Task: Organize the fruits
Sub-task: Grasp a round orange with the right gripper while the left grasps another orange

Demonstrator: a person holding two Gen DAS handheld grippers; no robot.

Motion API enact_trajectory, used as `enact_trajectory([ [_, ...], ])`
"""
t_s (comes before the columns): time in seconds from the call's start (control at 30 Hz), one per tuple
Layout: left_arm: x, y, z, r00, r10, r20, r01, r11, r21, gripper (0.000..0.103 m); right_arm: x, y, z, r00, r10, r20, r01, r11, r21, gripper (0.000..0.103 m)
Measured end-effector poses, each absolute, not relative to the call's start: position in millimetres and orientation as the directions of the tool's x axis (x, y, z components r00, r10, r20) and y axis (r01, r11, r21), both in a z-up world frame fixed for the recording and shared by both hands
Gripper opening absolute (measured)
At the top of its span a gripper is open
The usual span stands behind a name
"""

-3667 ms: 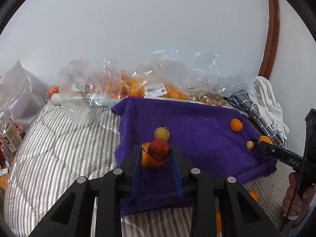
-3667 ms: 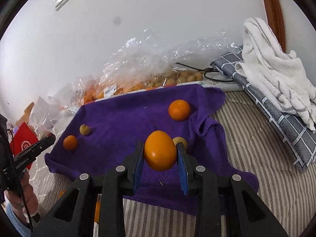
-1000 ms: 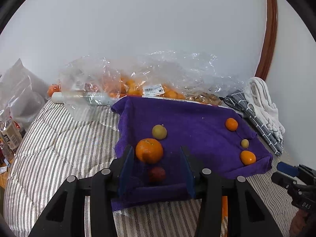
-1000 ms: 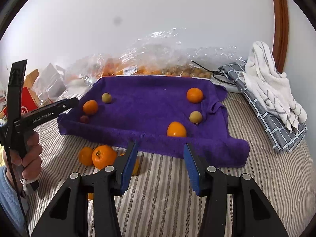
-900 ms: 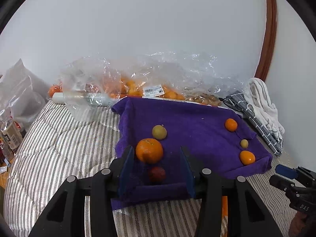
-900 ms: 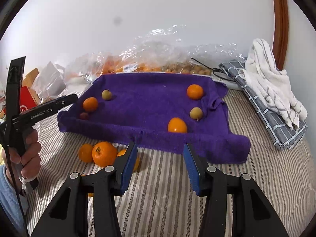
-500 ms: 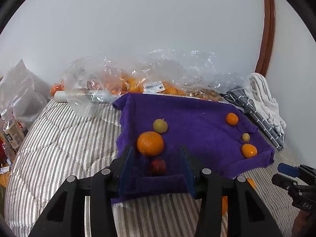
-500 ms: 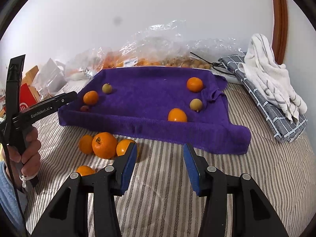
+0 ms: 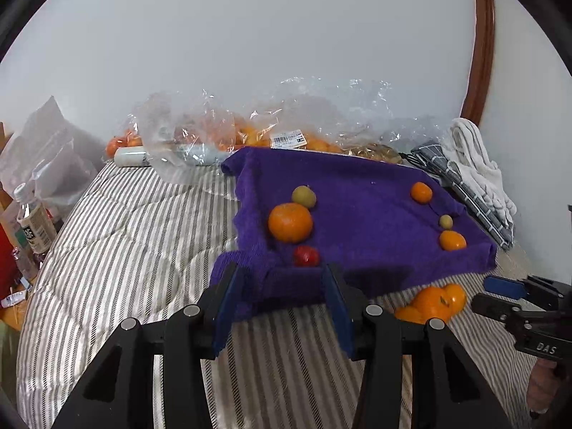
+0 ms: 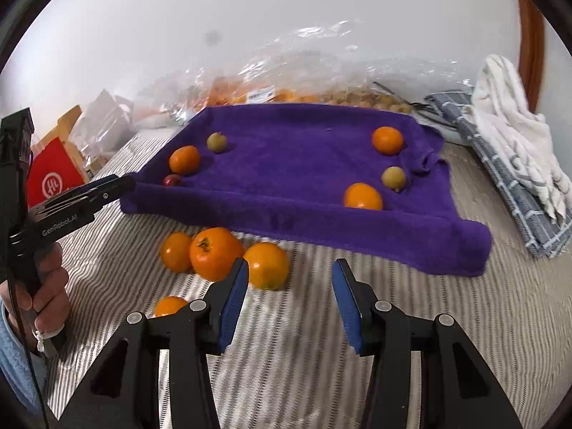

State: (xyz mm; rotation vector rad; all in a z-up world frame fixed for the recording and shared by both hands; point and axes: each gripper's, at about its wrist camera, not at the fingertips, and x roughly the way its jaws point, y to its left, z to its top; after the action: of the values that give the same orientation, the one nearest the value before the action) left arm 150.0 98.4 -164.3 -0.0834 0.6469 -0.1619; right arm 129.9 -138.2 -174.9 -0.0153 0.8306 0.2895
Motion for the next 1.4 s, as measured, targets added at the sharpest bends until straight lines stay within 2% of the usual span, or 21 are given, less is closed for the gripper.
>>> enact_trajectory([
  [0.23,146,105,-169,0.77,-0.177,-0.613,0.117,0.984,-0.137,0.045,138,-114,-192,0.607,0.219,-0.764,-0.318,0.948,0.019,0.048],
  [0.47,153,104,-179,0.72,-0.21,-0.662,0.13,0.977,-0.168,0.045,153,-115,-200,0.583,0.23,-0.779,-0.337,0.941,0.026,0.048],
  [0.53,154,104,-180,0.713,-0.214,-0.667,0.132,0.976,-0.172,0.045,157,-115,-203,0.579,0.238,-0.78,-0.341,0.939,0.033,0.043],
  [0.57,154,104,-181,0.71,-0.216,-0.67,0.132,0.976,-0.175,0.045,157,-114,-202,0.58,0.246,-0.776,-0.347,0.937,0.038,0.034],
  [0.73,157,103,-185,0.689,-0.212,-0.693,0.13,0.977,-0.169,0.045,156,-114,-200,0.591,0.256,-0.765,-0.358,0.933,0.035,0.034],
  [1.13,161,102,-195,0.632,-0.195,-0.75,0.119,0.981,-0.154,0.046,136,-167,-184,0.679,0.146,-0.72,-0.213,0.977,-0.003,0.034],
  [1.23,157,96,-194,0.631,-0.226,-0.742,0.16,0.974,-0.161,0.046,130,-180,-185,0.685,0.121,-0.719,-0.183,0.983,-0.009,0.034],
  [1.4,144,72,-188,0.607,-0.353,-0.712,0.277,0.934,-0.226,0.046,118,-197,-187,0.687,0.125,-0.716,-0.159,0.987,0.02,0.034],
])
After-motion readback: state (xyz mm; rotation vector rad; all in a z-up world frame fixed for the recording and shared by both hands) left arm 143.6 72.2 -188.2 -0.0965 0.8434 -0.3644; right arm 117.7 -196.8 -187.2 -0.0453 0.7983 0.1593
